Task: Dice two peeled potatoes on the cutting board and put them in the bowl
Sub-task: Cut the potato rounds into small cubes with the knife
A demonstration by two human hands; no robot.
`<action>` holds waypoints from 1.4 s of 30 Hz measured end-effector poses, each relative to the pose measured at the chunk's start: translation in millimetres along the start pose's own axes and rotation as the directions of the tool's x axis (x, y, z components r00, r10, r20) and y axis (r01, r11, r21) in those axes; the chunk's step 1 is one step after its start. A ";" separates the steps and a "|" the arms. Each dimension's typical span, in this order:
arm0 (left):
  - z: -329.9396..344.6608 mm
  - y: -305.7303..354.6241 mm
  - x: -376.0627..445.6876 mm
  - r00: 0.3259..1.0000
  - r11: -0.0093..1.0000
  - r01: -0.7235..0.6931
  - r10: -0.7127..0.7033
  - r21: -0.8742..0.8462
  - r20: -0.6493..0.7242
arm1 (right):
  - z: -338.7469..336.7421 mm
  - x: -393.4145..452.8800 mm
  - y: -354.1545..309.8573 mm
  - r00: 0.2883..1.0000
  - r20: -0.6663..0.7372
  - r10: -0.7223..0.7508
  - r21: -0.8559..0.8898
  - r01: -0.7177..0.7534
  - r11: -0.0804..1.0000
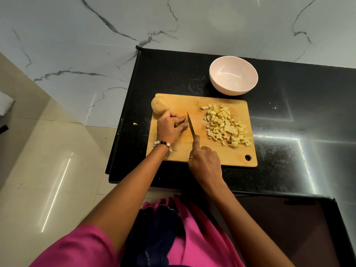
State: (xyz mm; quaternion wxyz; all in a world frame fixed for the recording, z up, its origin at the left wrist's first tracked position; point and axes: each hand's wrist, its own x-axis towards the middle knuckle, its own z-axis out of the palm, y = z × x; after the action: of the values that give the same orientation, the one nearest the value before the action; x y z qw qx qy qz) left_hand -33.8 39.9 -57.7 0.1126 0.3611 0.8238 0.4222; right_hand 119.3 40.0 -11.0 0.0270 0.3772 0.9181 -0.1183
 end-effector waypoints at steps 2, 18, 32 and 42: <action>0.4 -0.4 1.2 1.000 1.000 0.006 -0.006 -0.008 -0.011 | 2.1 5.5 -4.5 1.000 -0.010 -0.005 -0.030 0.005 1.000; -2.7 1.2 -1.8 1.000 1.000 -0.006 0.006 -0.030 0.006 | 5.1 -17.6 -2.9 1.000 -0.023 0.002 0.020 -0.002 1.000; 0.3 -1.0 -1.9 0.998 0.999 -0.010 0.007 -0.037 -0.068 | 8.1 19.4 -17.8 0.998 -0.064 -0.021 -0.048 0.018 0.999; -2.5 -0.1 -2.3 0.999 1.000 0.007 -0.008 -0.023 -0.047 | -0.1 -23.5 -8.6 0.999 0.036 0.013 0.027 -0.014 1.000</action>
State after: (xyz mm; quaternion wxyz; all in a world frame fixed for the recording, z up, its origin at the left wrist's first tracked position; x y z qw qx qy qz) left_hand -33.4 36.7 -56.5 0.0988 0.3465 0.8228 0.4395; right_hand 130.1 17.9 -6.0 0.0390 0.3816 0.9132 -0.1374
